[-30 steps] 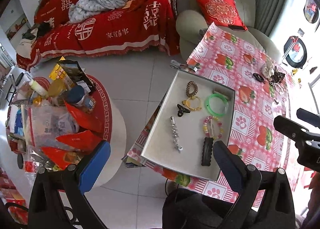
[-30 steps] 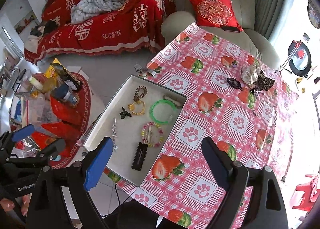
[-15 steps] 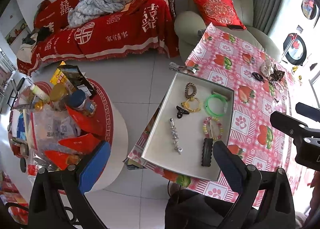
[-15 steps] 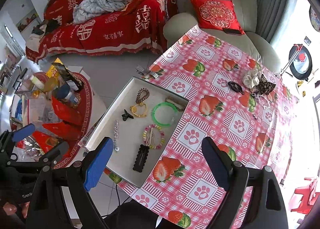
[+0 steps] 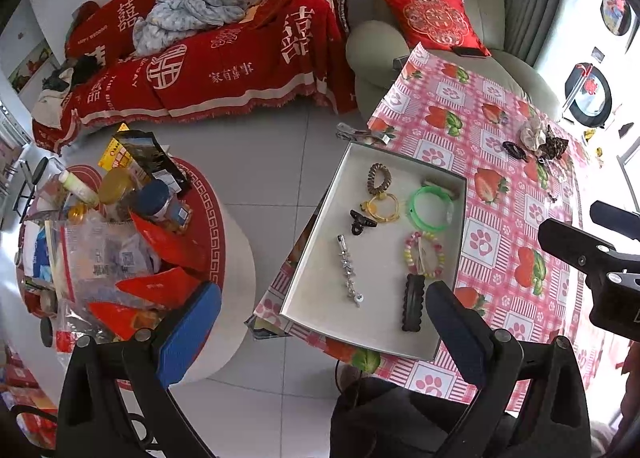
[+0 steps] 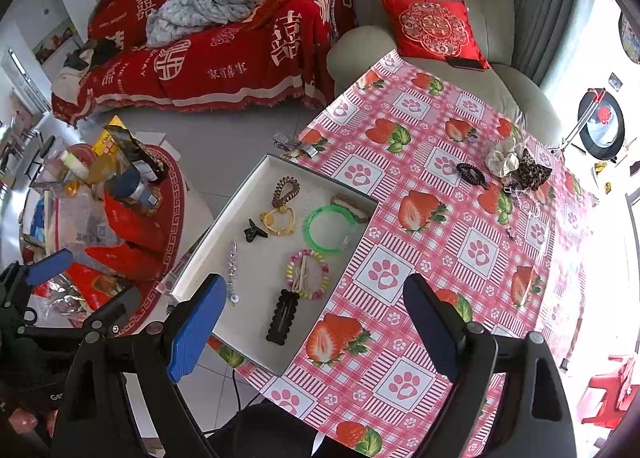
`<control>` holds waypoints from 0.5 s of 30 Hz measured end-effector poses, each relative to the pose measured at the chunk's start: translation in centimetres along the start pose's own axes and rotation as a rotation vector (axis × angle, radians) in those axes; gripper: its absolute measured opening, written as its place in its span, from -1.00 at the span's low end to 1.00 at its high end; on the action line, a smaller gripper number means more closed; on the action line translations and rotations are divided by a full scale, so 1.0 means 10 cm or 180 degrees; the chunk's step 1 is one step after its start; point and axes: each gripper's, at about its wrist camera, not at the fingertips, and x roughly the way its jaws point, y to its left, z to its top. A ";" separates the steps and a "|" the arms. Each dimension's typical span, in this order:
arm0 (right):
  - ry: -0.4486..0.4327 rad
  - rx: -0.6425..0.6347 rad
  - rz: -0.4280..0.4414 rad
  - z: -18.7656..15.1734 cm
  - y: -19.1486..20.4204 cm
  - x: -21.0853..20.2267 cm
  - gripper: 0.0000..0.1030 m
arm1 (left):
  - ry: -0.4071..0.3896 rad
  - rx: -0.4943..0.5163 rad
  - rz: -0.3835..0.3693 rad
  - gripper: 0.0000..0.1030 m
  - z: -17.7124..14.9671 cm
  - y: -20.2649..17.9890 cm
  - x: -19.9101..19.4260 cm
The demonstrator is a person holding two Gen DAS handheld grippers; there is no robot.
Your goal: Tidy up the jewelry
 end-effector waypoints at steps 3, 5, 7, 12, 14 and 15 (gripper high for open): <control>-0.0002 0.0004 -0.0001 0.00 0.00 0.00 0.78 | -0.0005 0.0010 0.0000 1.00 -0.01 0.00 0.00; -0.0003 0.0001 -0.0004 0.01 0.01 -0.01 0.78 | 0.0000 0.0003 0.0000 1.00 0.00 0.00 0.00; -0.0002 0.0002 0.0002 0.01 0.01 -0.01 0.78 | 0.0001 0.0002 0.0001 1.00 -0.01 -0.01 0.00; -0.0002 0.0000 0.0001 0.01 0.00 0.00 0.78 | -0.0002 0.0003 0.0002 1.00 -0.01 -0.01 0.00; -0.0004 0.0000 0.0001 0.00 0.00 0.00 0.78 | 0.0001 0.0004 0.0003 1.00 -0.01 -0.01 0.01; -0.0005 0.0001 0.0000 0.01 0.00 0.00 0.78 | 0.0000 0.0003 0.0004 1.00 -0.01 -0.01 0.00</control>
